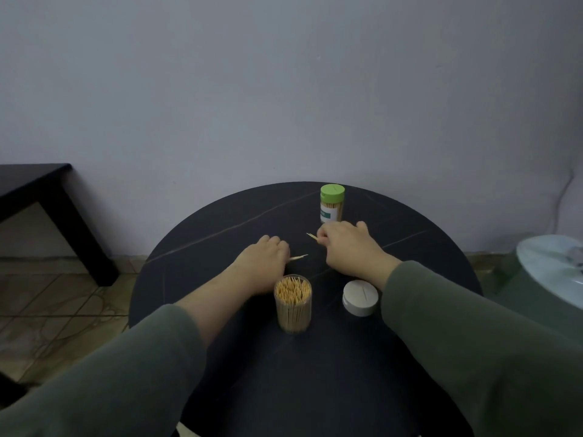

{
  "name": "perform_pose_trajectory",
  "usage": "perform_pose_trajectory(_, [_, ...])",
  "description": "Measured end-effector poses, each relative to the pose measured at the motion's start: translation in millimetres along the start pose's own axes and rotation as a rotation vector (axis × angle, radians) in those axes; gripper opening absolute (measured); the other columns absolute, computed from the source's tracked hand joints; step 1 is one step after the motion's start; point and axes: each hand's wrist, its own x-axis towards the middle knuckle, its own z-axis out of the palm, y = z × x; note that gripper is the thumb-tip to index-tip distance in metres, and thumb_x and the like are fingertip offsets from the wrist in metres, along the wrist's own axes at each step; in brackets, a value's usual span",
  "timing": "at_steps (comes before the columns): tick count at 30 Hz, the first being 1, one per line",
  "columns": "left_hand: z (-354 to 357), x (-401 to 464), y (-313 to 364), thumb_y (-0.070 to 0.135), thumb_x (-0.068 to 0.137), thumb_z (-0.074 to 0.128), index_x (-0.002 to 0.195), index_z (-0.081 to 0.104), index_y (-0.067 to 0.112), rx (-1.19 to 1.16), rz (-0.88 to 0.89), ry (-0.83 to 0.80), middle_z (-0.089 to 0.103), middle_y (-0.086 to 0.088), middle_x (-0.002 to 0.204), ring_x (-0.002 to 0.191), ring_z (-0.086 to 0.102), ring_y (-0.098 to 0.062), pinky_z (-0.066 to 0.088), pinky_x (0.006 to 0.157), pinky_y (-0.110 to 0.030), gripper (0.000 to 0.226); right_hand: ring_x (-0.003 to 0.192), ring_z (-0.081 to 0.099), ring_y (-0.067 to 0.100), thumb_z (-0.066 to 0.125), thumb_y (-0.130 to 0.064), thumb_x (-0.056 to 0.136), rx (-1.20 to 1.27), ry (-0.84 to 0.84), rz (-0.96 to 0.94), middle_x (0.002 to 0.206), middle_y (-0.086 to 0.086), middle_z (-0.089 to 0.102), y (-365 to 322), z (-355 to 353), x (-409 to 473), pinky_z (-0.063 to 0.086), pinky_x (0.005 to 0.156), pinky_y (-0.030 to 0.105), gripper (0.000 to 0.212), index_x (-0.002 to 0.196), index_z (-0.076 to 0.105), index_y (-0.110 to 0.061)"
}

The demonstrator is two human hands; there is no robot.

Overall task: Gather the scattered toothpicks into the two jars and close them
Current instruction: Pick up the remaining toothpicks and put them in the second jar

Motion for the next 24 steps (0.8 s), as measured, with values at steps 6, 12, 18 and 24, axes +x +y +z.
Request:
perform_pose_trajectory(6, [-9.2,-20.1,4.4,0.014,0.1,0.044,0.095,0.05,0.022,-0.6,-0.116,0.222,0.051,0.002,0.09,0.074,0.046,-0.008,0.038,0.063,-0.021,0.011,0.078,0.041,0.002,0.04,-0.02,0.102,0.518,0.07,-0.083,0.085,-0.012,0.047,-22.4,-7.2,-30.1,0.037,0.087,0.036,0.014,0.095,0.05,-0.026])
perform_pose_trajectory(12, [-18.3,-49.0,20.0,0.019,0.103,0.036,0.093,0.054,0.025,-1.003,-0.037,0.326,0.06,-0.007,0.094,0.086,0.056,-0.021,0.046,0.079,-0.04,0.022,0.078,0.041,-0.002,0.037,-0.017,0.103,0.806,0.122,-0.219,0.081,-0.013,0.044,-41.5,4.9,-59.0,0.033,0.071,0.02,0.015,0.1,0.052,-0.017])
perform_pose_trajectory(18, [-9.6,-64.9,27.1,0.018,0.103,0.036,0.106,0.057,0.013,-1.175,-0.048,0.289,0.059,-0.003,0.095,0.08,0.052,-0.002,0.042,0.074,-0.02,0.022,0.09,0.044,0.005,0.042,-0.013,0.101,0.845,0.16,-0.239,0.092,-0.014,0.044,-42.3,19.8,-66.3,0.037,0.08,0.023,0.021,0.09,0.047,-0.03])
perform_pose_trajectory(24, [1.9,-73.4,28.1,0.013,0.103,0.038,0.098,0.058,0.019,-1.221,-0.023,0.247,0.06,0.004,0.092,0.092,0.056,-0.012,0.045,0.092,-0.041,0.021,0.106,0.043,0.003,0.043,-0.036,0.093,0.625,0.152,-0.3,0.103,-0.024,0.043,-36.0,25.8,-64.8,0.038,0.098,0.038,0.004,0.091,0.045,-0.04])
